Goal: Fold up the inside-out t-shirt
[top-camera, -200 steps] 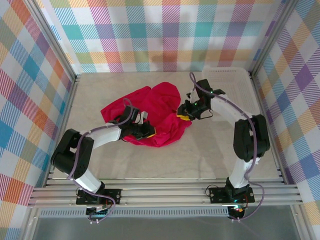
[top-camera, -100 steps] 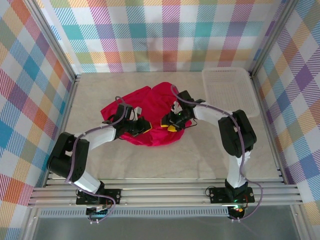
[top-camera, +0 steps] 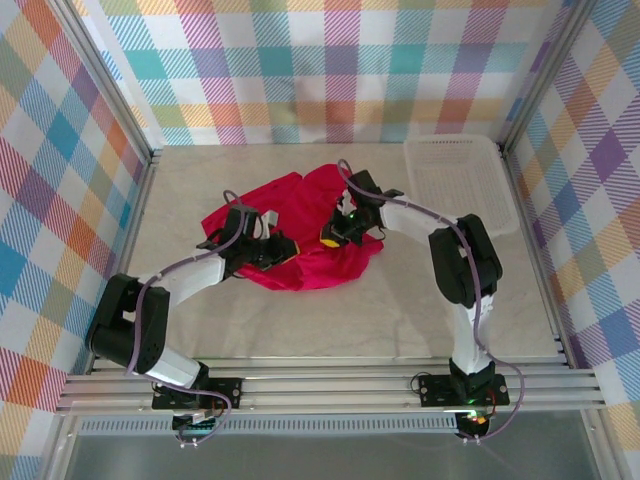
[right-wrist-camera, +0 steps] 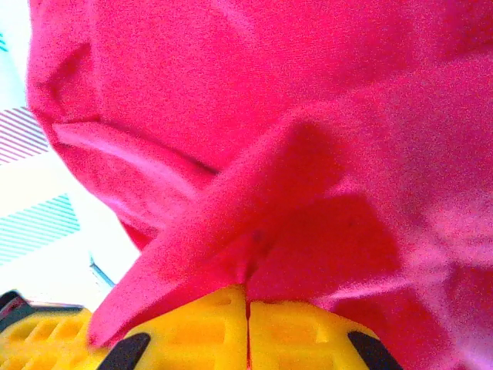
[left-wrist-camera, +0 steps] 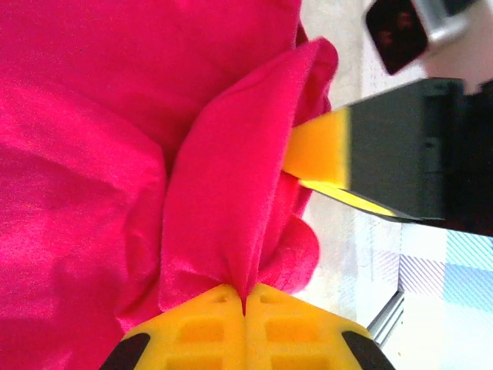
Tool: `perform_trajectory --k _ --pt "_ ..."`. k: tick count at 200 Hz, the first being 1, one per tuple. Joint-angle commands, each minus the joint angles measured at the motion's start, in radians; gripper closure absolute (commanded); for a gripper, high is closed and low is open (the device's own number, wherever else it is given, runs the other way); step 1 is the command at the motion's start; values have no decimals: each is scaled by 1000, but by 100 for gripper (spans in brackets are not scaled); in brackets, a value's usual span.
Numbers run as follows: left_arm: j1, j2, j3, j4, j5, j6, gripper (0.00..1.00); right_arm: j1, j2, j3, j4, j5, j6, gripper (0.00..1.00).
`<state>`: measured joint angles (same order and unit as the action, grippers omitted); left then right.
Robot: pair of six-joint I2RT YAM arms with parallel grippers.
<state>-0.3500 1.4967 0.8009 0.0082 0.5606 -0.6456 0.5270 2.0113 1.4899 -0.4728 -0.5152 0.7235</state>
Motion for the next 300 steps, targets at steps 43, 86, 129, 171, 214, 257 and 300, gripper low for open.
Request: perform_trajectory --k 43,86,129,171,214,257,300 --pt "105 146 137 -78 30 119 98 -67 -341 117 -397 -100 -200 100" --pt "98 145 129 -21 65 72 94 -75 -277 198 -370 -113 -191 100" --pt "100 128 129 -62 36 72 95 -8 -162 173 -302 -2 -221 97" --pt "103 146 146 -63 42 64 96 78 -126 51 -195 10 -201 86" --pt "105 137 140 -71 45 70 97 81 50 160 -214 79 -214 83" --pt "104 130 126 -70 45 71 97 22 159 325 -246 369 -254 75" --pt "105 151 130 -54 54 66 97 22 165 346 -233 437 -289 61"
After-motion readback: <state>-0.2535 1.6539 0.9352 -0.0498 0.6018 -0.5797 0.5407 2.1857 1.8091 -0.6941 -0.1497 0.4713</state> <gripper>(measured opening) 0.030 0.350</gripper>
